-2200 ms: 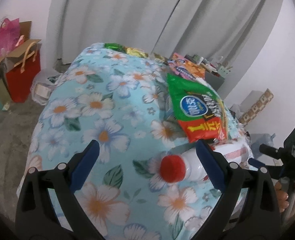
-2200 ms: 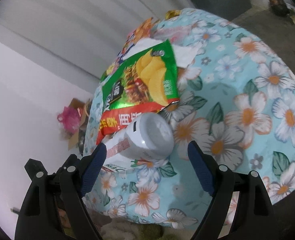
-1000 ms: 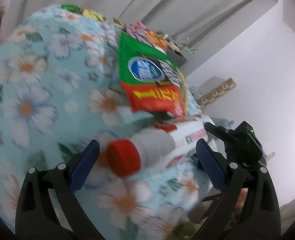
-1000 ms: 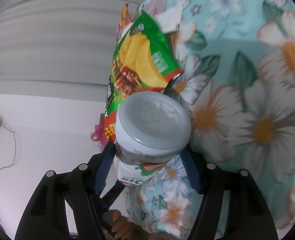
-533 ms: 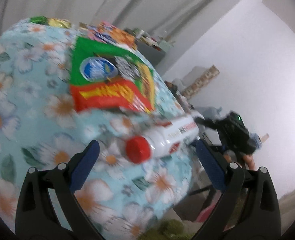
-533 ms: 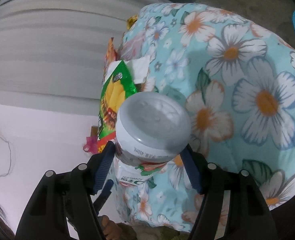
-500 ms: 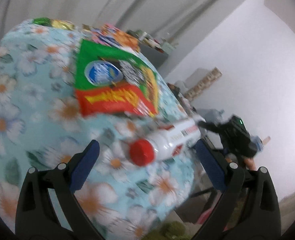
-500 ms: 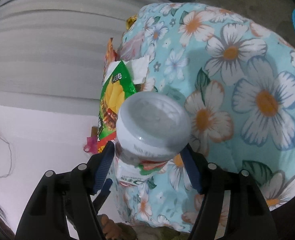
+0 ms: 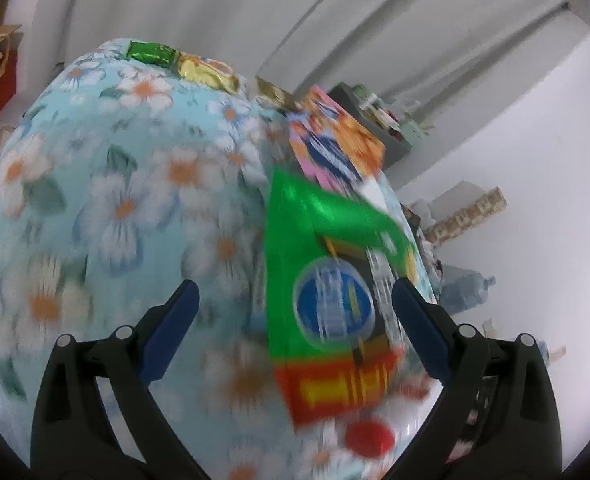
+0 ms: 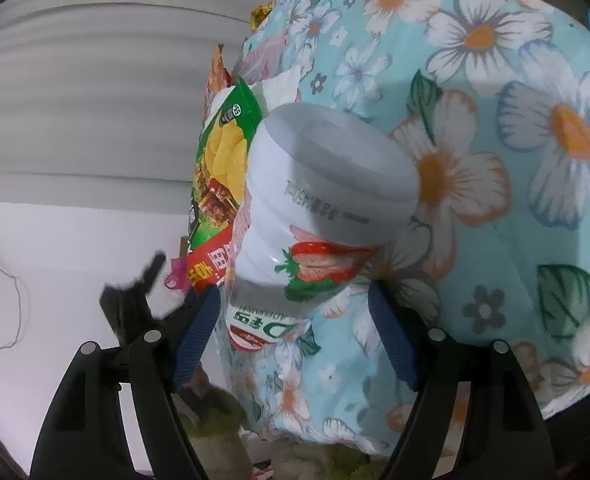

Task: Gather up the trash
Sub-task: 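Grasp the green chip bag with the left tool while the right tool holds the bottle, then lift the green bag with the left tool while the right tool holds the bottle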

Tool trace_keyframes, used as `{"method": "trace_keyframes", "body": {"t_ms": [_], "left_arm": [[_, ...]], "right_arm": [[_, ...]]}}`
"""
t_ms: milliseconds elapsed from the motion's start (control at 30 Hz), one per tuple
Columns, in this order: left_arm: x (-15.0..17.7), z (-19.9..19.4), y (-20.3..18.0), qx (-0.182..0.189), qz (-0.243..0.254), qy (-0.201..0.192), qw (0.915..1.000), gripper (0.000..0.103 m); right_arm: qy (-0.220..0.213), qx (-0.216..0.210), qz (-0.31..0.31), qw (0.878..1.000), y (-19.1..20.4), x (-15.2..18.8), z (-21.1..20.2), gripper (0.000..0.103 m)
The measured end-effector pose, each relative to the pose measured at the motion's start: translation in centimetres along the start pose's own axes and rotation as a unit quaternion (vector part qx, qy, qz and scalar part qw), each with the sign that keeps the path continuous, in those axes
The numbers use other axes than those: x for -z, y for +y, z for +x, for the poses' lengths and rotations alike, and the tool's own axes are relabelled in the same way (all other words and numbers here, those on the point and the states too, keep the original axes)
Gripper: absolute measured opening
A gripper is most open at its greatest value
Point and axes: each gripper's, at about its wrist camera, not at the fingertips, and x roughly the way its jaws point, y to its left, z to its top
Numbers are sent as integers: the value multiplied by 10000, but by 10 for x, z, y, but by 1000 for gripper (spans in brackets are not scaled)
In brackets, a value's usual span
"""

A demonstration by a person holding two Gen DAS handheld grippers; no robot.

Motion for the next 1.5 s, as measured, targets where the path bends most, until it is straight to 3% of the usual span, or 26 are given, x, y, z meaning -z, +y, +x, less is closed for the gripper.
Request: {"method": "trace_keyframes", "body": {"t_ms": [100,233,367,500,667,767,900,1167,1300,1367,1400,1467,1500], "left_arm": [[-26,18,5,-50,-169,16,9998,92],[-48,40,14,-237,-387,5,9990,73],[-60,63,22,-201,-503,222,9983,57],[-55,66,24,-76,-564,302,9979,43],[-40,52,25,137,-639,270,9975,15],[-33,39,22,229,-603,156,9978,8],[-12,10,18,279,-480,25,9985,5],[49,-60,15,28,-269,-329,9991,5],[94,-85,16,-152,-212,-161,9995,5],[118,-93,19,-53,-294,56,9995,5],[125,-95,20,10,-344,152,9993,8],[141,-102,27,59,-500,259,9984,31],[145,-105,31,-2,-537,206,9983,36]], "right_arm": [[35,70,-30,10000,5,-2,8,74],[25,25,52,10000,7,-5,15,74],[29,-86,160,9998,0,-6,12,74],[36,-133,185,9997,-2,-8,12,74],[37,-192,224,9996,-10,-10,9,65],[86,-266,259,9993,-11,-15,11,64],[248,-340,266,9988,-15,-22,8,64],[247,1,157,9996,-9,-38,7,64],[188,225,38,9996,-1,-49,9,65],[161,280,-5,9995,1,-52,10,65],[149,305,-28,9994,2,-53,11,65],[112,318,-7,9994,4,-50,12,66],[95,338,0,9994,3,-49,11,67]]}}
